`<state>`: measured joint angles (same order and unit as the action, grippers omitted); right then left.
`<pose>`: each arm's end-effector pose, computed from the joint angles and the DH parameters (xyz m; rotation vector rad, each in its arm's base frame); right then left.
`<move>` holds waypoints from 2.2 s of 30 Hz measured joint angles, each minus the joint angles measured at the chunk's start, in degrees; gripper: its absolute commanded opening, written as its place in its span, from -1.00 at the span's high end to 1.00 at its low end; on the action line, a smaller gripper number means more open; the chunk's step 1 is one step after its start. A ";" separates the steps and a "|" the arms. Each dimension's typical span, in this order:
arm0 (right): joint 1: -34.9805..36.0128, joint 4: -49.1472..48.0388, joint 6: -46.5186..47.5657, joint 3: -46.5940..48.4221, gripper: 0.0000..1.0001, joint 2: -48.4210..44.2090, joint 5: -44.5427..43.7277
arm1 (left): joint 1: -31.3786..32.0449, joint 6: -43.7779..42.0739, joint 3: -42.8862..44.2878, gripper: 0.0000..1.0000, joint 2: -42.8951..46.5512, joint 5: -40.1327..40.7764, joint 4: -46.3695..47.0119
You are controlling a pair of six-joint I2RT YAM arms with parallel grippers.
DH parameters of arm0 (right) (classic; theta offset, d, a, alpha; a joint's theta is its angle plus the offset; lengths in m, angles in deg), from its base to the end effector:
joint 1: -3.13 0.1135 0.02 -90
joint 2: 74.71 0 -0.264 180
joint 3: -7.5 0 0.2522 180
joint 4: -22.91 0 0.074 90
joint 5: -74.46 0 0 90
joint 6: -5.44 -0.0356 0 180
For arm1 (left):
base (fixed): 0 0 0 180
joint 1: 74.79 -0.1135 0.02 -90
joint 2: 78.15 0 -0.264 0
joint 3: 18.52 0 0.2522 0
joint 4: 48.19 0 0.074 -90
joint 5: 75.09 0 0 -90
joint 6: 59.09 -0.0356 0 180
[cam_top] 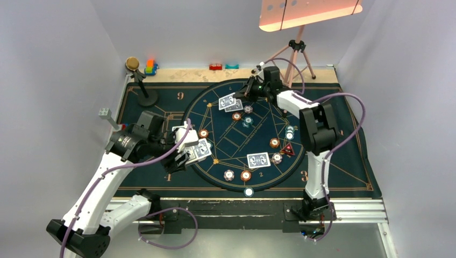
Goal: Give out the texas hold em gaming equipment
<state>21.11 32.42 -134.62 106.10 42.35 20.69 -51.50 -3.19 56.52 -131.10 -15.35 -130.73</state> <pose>0.4406 0.1651 0.2206 0.1929 2.2441 1.3426 0.1273 -0.0743 0.3279 1.3659 2.1216 -0.6150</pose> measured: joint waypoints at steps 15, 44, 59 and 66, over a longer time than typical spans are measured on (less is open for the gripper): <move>0.72 13.40 8.94 7.50 -0.49 6.03 -15.63 | 0.00 0.02 0.02 1.00 0.81 -0.46 -0.26; 29.53 8.81 8.31 -20.63 -0.93 -32.33 -2.62 | 0.00 0.07 0.17 1.00 -1.01 -0.68 -0.02; 30.49 0.96 2.47 -22.86 -0.21 -28.44 0.87 | 0.00 0.07 0.39 1.00 -1.51 -0.85 0.35; 30.40 -0.57 1.27 -24.17 0.02 -29.14 0.96 | 0.00 0.07 0.39 1.00 -1.44 -0.79 0.09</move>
<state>51.51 31.86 -133.36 81.93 13.21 21.65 -51.50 -3.13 56.91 -132.54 -16.13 -130.64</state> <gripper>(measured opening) 0.511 0.710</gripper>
